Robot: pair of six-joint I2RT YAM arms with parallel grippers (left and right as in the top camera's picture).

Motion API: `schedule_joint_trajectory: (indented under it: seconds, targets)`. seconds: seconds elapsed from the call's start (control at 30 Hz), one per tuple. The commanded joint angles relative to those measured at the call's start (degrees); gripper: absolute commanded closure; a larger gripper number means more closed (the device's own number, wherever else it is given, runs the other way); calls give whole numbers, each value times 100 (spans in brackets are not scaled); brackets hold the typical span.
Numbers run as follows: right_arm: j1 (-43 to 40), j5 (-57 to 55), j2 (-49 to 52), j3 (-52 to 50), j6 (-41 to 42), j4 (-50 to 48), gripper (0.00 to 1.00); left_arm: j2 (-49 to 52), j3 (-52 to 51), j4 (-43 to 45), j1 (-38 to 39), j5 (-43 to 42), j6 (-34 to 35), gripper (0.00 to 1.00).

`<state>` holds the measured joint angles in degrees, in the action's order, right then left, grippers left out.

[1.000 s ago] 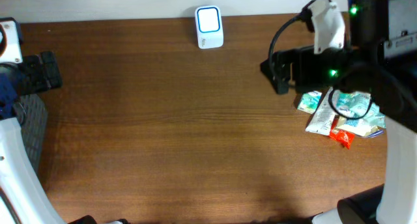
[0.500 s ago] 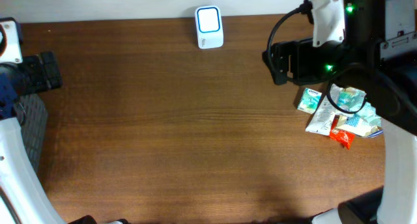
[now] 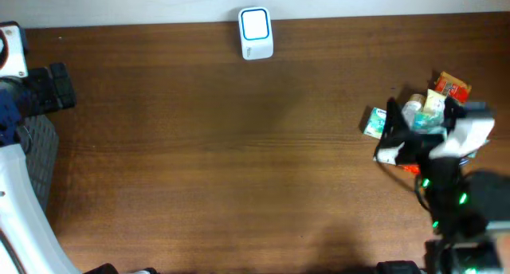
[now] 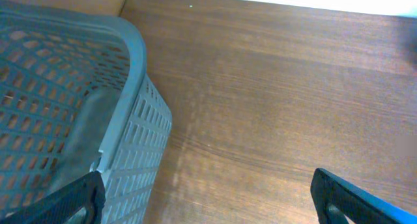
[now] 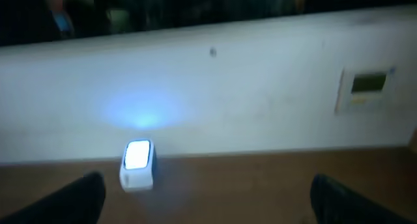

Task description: Scan the item barcode

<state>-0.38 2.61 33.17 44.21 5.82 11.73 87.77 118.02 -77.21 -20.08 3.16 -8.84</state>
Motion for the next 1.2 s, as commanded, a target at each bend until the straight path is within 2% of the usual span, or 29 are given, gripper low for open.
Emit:
schedule_joint_trajectory:
  seconds: [0.0, 0.1, 0.3, 0.47, 1.17]
  targets:
    - [-44, -9, -935, -1674, -2, -1322, 1, 9, 15, 0, -35, -59, -70, 1]
    - [-37, -7, -1665, -2938, 2, -2194, 1, 9, 15, 0, -35, -61, -70, 1]
    - [-37, -4, -3027, -4347, 4, -2308, 1, 9, 15, 0, -35, -61, -70, 1]
    - [-33, 52, -3298, -4389, 33, -721, 1, 9, 15, 0, -35, -61, -70, 1]
    - [-35, 57, -3281, -4389, 46, -743, 1, 9, 15, 0, -35, -59, -70, 1]
